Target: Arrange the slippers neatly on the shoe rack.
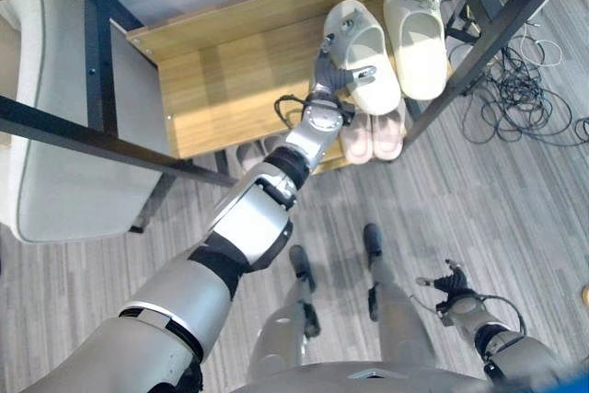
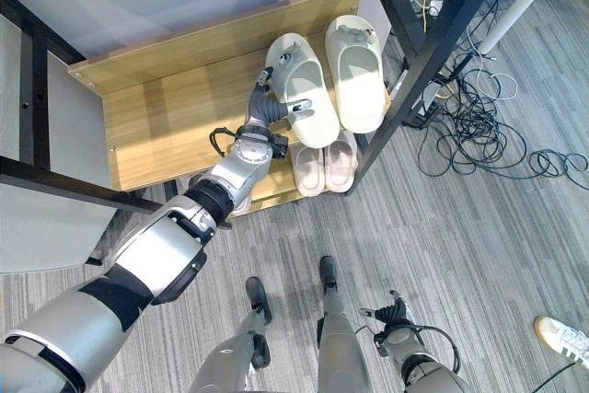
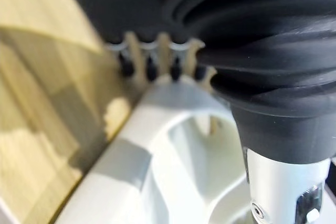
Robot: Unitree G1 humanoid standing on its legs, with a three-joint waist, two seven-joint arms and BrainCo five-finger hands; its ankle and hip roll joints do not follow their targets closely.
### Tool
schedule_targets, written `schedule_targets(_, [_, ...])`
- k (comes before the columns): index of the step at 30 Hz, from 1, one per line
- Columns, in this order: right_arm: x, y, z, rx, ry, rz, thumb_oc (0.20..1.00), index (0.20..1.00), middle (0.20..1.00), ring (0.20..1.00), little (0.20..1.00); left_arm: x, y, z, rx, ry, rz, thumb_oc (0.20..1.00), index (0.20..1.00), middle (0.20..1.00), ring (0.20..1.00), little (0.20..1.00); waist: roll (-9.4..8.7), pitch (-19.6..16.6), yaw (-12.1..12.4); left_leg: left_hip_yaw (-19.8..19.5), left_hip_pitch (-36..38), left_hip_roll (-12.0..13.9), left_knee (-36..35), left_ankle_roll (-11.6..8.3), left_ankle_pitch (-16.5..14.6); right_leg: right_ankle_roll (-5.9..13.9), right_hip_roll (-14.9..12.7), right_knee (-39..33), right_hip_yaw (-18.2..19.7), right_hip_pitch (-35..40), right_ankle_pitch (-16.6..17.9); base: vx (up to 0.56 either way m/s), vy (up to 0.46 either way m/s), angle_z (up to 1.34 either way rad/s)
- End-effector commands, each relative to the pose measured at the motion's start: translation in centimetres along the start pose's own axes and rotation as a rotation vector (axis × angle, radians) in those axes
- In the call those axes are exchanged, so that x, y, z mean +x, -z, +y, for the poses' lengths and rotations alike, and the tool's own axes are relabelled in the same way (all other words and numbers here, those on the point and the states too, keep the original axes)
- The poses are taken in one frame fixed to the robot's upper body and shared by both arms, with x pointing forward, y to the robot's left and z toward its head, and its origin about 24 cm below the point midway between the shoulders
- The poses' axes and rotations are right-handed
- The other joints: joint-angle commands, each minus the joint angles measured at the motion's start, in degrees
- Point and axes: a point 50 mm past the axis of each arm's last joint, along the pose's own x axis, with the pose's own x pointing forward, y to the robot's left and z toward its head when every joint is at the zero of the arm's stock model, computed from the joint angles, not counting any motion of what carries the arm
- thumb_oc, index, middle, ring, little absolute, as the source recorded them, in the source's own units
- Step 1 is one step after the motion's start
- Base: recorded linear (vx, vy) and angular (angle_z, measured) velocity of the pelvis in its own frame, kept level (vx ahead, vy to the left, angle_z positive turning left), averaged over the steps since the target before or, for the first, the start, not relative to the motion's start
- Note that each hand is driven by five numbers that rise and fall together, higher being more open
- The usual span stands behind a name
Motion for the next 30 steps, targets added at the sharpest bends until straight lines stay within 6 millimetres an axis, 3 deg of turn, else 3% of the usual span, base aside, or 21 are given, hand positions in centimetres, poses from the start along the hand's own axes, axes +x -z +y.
schedule_targets(1, [0.7, -0.3, -2.6, -0.042, 0.064, -0.008, 1.0, 1.0, 1.0, 1.0, 1.0, -0.3, -2.6, -2.6, -0.134, 0.074, -0.034, 1.0, 1.0, 1.0, 1.0, 1.0, 1.84, 2.8, -0.7, -7.4, -6.2, 1.6, 3.6, -1.83, -1.7, 1.22, -1.2, 5.6, -2.4, -4.2, -6.6, 0.0, 0.0, 0.0])
schedule_targets(12, [0.6, 0.0, -2.4, -0.042, 0.046, -0.005, 1.0, 1.0, 1.0, 1.0, 1.0, -0.1, -4.2, -2.5, -0.149, 0.078, -0.08, 1.0, 1.0, 1.0, 1.0, 1.0, 1.93, 1.9, -1.0, -7.4, -6.2, 1.7, 3.8, -1.91, -1.8, 1.3, -1.2, 5.5, -2.3, -4.3, -6.6, 0.0, 0.0, -0.02])
schedule_targets(22, [0.5, 0.5, -2.3, -0.029, 0.032, 0.003, 1.0, 1.0, 1.0, 1.0, 1.0, 1.1, -5.9, 0.5, -0.092, -0.006, -0.161, 1.0, 1.0, 1.0, 1.0, 1.0, 1.75, 1.1, -0.4, -8.0, -5.8, 1.7, 4.2, -1.98, -2.0, 1.36, -1.3, 5.5, -2.8, -3.1, -7.0, 0.0, 0.0, 0.0])
schedule_targets(30, [0.4, 0.7, -2.0, 0.008, 0.024, 0.013, 1.0, 1.0, 1.0, 1.0, 1.0, 0.5, -4.5, 0.8, -0.086, -0.013, -0.188, 1.0, 1.0, 1.0, 1.0, 1.0, 1.43, 1.6, 0.5, -8.4, -6.0, 1.7, 4.6, -2.07, -1.9, 1.34, -1.5, 5.7, -3.4, -2.9, -7.0, 0.0, 0.0, 0.0])
